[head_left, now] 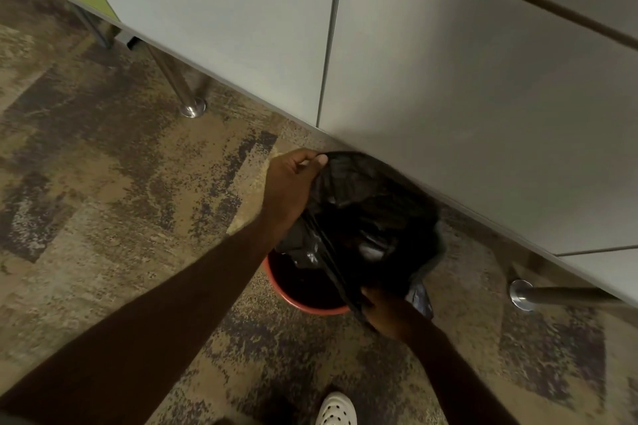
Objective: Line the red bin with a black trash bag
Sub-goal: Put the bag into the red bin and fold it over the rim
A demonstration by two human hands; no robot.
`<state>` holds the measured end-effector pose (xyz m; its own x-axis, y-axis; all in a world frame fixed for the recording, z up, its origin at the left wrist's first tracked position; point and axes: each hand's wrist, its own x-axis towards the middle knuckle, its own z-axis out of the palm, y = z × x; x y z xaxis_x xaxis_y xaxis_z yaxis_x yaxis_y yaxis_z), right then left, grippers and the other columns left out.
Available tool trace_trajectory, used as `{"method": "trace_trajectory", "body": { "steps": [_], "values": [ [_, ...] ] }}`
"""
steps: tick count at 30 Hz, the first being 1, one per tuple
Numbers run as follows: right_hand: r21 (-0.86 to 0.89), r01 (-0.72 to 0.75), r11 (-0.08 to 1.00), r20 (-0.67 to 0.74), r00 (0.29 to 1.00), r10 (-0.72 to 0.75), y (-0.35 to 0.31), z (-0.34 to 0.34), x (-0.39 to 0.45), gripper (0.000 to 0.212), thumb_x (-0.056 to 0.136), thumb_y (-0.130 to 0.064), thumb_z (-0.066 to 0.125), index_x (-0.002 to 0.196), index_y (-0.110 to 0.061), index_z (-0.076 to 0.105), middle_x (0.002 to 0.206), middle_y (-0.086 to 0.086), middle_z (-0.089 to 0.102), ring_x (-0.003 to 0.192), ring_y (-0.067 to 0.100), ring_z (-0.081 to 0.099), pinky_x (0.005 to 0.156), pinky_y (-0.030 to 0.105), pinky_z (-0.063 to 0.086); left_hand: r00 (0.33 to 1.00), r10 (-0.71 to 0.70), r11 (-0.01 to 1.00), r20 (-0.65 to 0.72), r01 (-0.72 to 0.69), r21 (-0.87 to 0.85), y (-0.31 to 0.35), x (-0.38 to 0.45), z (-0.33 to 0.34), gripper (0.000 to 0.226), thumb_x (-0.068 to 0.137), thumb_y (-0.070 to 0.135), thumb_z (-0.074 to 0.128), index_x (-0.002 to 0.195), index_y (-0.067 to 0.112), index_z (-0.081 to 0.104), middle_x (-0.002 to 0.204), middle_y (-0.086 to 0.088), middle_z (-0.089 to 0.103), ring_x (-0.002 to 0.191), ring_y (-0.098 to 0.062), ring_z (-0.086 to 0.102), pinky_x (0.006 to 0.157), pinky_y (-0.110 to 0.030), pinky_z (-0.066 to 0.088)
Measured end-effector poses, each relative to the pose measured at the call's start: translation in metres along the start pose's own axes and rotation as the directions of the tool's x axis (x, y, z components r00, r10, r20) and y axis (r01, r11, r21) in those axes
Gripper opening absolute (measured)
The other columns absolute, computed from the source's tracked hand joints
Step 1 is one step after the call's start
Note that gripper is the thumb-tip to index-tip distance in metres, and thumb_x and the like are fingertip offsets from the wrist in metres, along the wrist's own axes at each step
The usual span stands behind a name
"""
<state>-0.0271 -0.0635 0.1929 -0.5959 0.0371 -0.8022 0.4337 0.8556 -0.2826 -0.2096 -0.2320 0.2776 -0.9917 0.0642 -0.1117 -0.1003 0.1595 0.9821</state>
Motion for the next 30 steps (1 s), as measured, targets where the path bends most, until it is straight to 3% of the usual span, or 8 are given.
{"method": "trace_trajectory", "body": {
  "steps": [2, 4, 6, 8, 11, 16, 23, 30],
  "values": [
    [-0.126, 0.011, 0.992, 0.061, 0.998, -0.004, 0.007, 0.007, -0.008, 0.041, 0.101, -0.024, 0.041, 0.142, -0.021, 0.046, 0.139, 0.011, 0.055, 0.125, 0.028, 0.055, 0.097, 0.034, 0.043, 0.996, -0.065, 0.998, -0.061, 0.063, -0.027, -0.015, -0.005, -0.001, 0.019, 0.093, 0.014, 0.067, 0.08, 0.024, 0.076, 0.067, 0.01, 0.074, 0.061, -0.006, 0.07, 0.062, -0.024, 0.059],
    [-0.036, 0.112, 0.993, -0.199, 0.973, -0.117, -0.001, 0.0, -0.014, 0.039, 0.098, -0.019, 0.042, 0.134, -0.028, 0.055, 0.125, 0.001, 0.064, 0.114, 0.02, 0.062, 0.094, 0.033, 0.048, 0.99, -0.13, 0.991, -0.063, 0.128, -0.038, -0.027, -0.011, 0.001, 0.016, 0.093, 0.015, 0.068, 0.079, 0.016, 0.077, 0.069, 0.001, 0.074, 0.062, -0.009, 0.069, 0.065, -0.028, 0.058],
    [0.12, 0.283, 0.951, -0.584, 0.795, -0.163, -0.026, -0.019, -0.016, 0.037, 0.094, -0.016, 0.042, 0.119, -0.032, 0.064, 0.105, -0.015, 0.066, 0.098, 0.002, 0.063, 0.084, 0.017, 0.049, 0.986, -0.168, 0.986, -0.017, 0.167, -0.024, -0.038, -0.018, 0.004, 0.017, 0.093, 0.016, 0.068, 0.078, 0.014, 0.076, 0.069, -0.003, 0.074, 0.062, -0.009, 0.068, 0.065, -0.027, 0.056],
    [0.286, 0.446, 0.848, -0.688, 0.712, -0.143, -0.053, -0.041, -0.005, 0.035, 0.093, -0.014, 0.04, 0.1, -0.032, 0.069, 0.096, -0.022, 0.066, 0.092, -0.005, 0.062, 0.083, 0.007, 0.044, 0.984, -0.168, 0.986, 0.063, 0.167, 0.014, -0.046, -0.028, 0.01, 0.016, 0.094, 0.016, 0.065, 0.085, 0.011, 0.078, 0.077, -0.008, 0.076, 0.068, -0.012, 0.07, 0.068, -0.027, 0.055],
    [0.638, 0.397, 0.66, -0.512, 0.859, -0.021, -0.083, -0.054, 0.038, 0.034, 0.097, -0.009, 0.044, 0.089, -0.029, 0.071, 0.097, -0.013, 0.071, 0.099, 0.011, 0.067, 0.084, 0.019, 0.047, 0.98, -0.126, 0.992, 0.154, 0.122, 0.038, -0.054, -0.043, 0.018, 0.018, 0.097, 0.016, 0.061, 0.093, 0.017, 0.078, 0.084, 0.007, 0.078, 0.079, -0.009, 0.073, 0.076, -0.02, 0.056],
    [0.707, 0.241, 0.665, -0.271, 0.961, -0.059, -0.089, -0.029, 0.101, 0.036, 0.104, -0.012, 0.036, 0.135, -0.006, 0.053, 0.136, 0.017, 0.056, 0.12, 0.029, 0.056, 0.098, 0.029, 0.044, 0.995, -0.101, 0.992, -0.005, 0.101, 0.078, -0.086, -0.049, 0.014, 0.025, 0.099, 0.018, 0.058, 0.081, 0.029, 0.072, 0.077, 0.0, 0.074, 0.073, -0.014, 0.07, 0.07, -0.027, 0.055],
    [0.544, 0.282, 0.79, -0.198, 0.958, -0.205, -0.075, -0.017, 0.169, 0.039, 0.104, -0.006, 0.037, 0.143, -0.005, 0.045, 0.154, 0.016, 0.037, 0.143, 0.032, 0.034, 0.116, 0.038, 0.031, 0.976, -0.14, 0.879, -0.166, 0.2, 0.434, -0.18, -0.014, -0.008, 0.021, 0.099, 0.026, 0.055, 0.094, 0.013, 0.07, 0.083, -0.003, 0.069, 0.079, -0.022, 0.064, 0.062, -0.025, 0.041],
    [0.363, 0.519, 0.774, -0.14, 0.851, -0.505, -0.038, -0.045, 0.202, 0.024, 0.1, -0.018, 0.052, 0.118, -0.024, 0.067, 0.12, -0.011, 0.069, 0.114, 0.006, 0.063, 0.091, 0.018, 0.051, 0.966, -0.169, 0.813, -0.196, 0.249, 0.526, -0.233, 0.04, -0.015, 0.027, 0.097, 0.028, 0.056, 0.086, 0.008, 0.07, 0.077, -0.009, 0.067, 0.073, -0.028, 0.065, 0.062, -0.031, 0.047]
  ]
}}
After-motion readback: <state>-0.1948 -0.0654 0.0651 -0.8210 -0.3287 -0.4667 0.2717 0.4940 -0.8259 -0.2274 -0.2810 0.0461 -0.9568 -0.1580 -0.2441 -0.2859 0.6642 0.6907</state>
